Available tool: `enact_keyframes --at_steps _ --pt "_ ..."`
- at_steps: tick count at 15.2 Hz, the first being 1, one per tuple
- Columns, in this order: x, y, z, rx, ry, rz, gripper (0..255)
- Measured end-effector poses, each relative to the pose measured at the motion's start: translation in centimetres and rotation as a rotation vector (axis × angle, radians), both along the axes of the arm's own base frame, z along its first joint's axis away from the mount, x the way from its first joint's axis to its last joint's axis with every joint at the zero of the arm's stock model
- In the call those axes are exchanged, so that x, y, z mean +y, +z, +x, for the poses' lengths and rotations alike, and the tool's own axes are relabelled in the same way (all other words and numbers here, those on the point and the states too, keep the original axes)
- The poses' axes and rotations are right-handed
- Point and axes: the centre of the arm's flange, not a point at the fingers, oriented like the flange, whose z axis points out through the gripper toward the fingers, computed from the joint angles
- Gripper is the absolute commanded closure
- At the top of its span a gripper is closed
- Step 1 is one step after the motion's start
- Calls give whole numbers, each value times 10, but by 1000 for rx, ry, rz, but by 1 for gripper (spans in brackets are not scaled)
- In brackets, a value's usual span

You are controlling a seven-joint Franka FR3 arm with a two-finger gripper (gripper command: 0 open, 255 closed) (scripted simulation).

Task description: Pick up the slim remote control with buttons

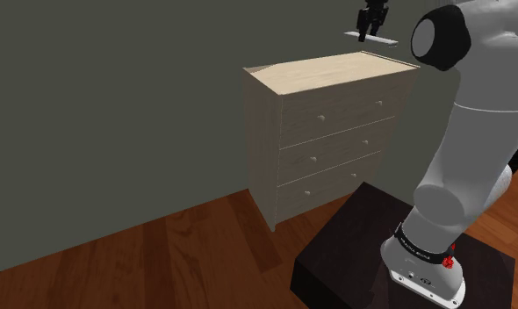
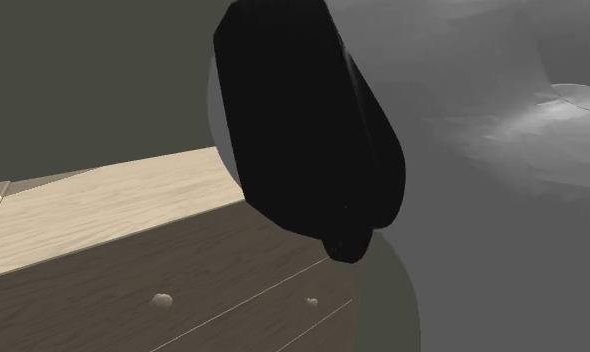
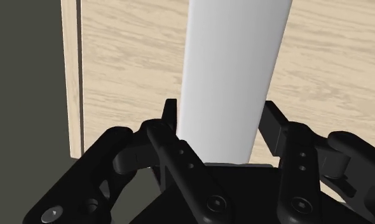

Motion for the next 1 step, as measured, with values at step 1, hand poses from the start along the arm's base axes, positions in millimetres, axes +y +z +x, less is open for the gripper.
enact_keyframes --at_steps 1 --pt "-1 2 0 0 0 0 255"
